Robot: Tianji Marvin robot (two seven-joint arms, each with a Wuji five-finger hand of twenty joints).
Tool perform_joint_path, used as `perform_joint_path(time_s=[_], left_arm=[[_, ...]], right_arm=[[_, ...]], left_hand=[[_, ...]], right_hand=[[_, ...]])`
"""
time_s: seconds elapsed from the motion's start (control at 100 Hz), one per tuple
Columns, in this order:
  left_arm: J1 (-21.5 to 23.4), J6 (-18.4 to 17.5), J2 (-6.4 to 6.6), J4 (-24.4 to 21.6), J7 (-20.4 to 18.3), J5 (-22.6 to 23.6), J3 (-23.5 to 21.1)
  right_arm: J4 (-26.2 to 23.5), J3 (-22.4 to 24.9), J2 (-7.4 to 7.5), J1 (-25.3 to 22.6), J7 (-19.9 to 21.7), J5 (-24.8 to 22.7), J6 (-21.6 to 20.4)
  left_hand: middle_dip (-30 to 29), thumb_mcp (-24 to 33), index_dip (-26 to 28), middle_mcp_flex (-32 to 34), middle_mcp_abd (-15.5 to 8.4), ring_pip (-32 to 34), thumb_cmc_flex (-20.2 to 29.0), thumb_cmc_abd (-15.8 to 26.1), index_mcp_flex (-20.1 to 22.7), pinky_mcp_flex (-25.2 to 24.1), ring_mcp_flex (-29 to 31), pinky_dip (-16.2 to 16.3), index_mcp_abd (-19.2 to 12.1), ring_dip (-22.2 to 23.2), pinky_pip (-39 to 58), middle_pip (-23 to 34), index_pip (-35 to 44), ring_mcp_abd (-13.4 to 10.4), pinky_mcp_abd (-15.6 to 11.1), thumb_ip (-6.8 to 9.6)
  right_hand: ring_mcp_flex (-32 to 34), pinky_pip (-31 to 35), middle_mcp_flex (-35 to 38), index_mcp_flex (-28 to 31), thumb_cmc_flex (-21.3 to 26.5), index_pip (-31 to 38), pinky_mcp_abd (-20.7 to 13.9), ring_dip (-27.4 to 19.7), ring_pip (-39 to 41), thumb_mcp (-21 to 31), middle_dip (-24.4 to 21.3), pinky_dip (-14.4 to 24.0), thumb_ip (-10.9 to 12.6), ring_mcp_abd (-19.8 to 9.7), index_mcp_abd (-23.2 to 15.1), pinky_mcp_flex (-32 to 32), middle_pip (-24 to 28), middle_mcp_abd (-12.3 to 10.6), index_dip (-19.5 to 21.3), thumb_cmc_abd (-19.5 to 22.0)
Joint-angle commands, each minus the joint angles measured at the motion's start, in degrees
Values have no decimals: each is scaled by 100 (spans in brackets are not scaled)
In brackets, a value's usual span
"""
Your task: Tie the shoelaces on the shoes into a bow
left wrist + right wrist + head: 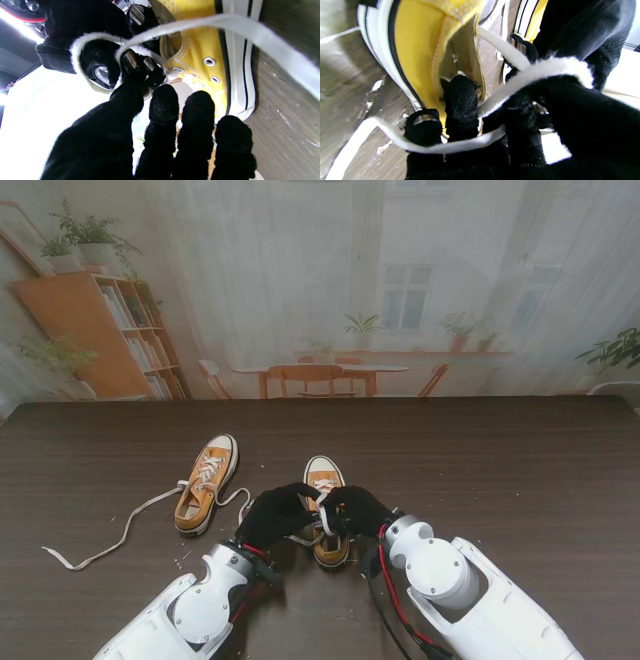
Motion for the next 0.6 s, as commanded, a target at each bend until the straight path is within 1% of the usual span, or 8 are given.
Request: perform_joint_path(time_s=[0.0, 0.16, 0.34, 0.44, 0.46, 0.5, 0.51, 0.59], left_arm=[[86, 67, 25, 3, -82, 107, 17], [136, 249, 7, -65, 57, 164, -51], [148, 373, -41, -63, 302, 252, -92], [135, 349, -69, -46, 341, 196, -78], [128, 331, -74, -37, 347, 185, -72], [111, 289, -71, -22, 332, 182, -61], [106, 275, -69, -17, 325, 182, -58], [70, 167, -81, 24, 286, 107, -28]], right_arm=[[-79, 46, -27, 52, 33, 17, -50], [-80, 59, -33, 49, 14, 27, -50], [-82, 64, -29, 54, 26, 25, -61], [-80, 63, -28, 57, 30, 27, -65], [-80, 63, -28, 57, 33, 29, -64], [-82, 62, -28, 56, 34, 32, -63], [-82, 62, -28, 56, 34, 33, -63], [-82, 63, -27, 54, 38, 34, -64]], left_hand=[[147, 118, 602, -30, -213, 30, -8, -39, 261, 50, 16, 105, 382, 192, 99, 190, 1109, -139, 215, 23], [193, 164, 877, -258, -286, 52, 19, 125, -183, 39, -54, 107, 736, 183, 83, 481, 1398, -97, 262, -45], [179, 175, 935, -309, -288, 60, 45, 144, -292, 21, -70, 111, 767, 177, 63, 577, 1499, -56, 308, -43], [128, 119, 824, -309, -202, 30, 74, 118, -221, -20, -115, 110, 504, 167, 27, 553, 1392, 1, 299, -25], [91, 66, 613, -269, -176, 29, 69, 98, -168, -23, -102, 116, 382, 166, 21, 511, 1155, 12, 306, -13], [77, 19, 250, -255, -174, 28, 64, 96, -168, -24, -100, 121, 326, 166, 17, 488, 724, 14, 301, -3], [62, -8, -6, -238, -169, 28, 68, 80, -166, -33, -100, 121, 274, 166, 11, 453, 380, 14, 277, 7], [50, 30, -192, -161, -109, 19, 34, 82, -38, -51, -99, 122, 94, 163, -2, 345, -137, 27, 271, 37]], right_hand=[[6, 179, -20, -100, 71, 28, -40, 112, -6, -25, 16, 20, 20, 32, -606, 20, -24, -19, 121, 88], [3, 183, -23, -103, 75, 28, -33, 111, -6, -29, 12, 21, 15, 34, -607, 18, -22, -17, 119, 87], [4, 184, -24, -105, 73, 28, -31, 111, -6, -37, 10, 21, 13, 33, -613, 17, -21, -21, 119, 93], [7, 184, -20, -108, 75, 26, -31, 112, -2, -36, 9, 21, 15, 34, -625, 17, -20, -13, 119, 97], [8, 184, -20, -109, 70, 26, -31, 112, -1, -39, 9, 21, 13, 31, -627, 17, -20, -12, 119, 99], [6, 184, -20, -110, 75, 25, -30, 112, -1, -42, 8, 21, 13, 37, -626, 15, -21, -12, 119, 94], [7, 184, -20, -111, 75, 25, -31, 112, -1, -41, 8, 21, 13, 37, -627, 16, -21, -12, 119, 96], [11, 186, -13, -113, 76, 24, -32, 112, 1, -45, 6, 21, 12, 37, -631, 19, -21, -11, 119, 96]])
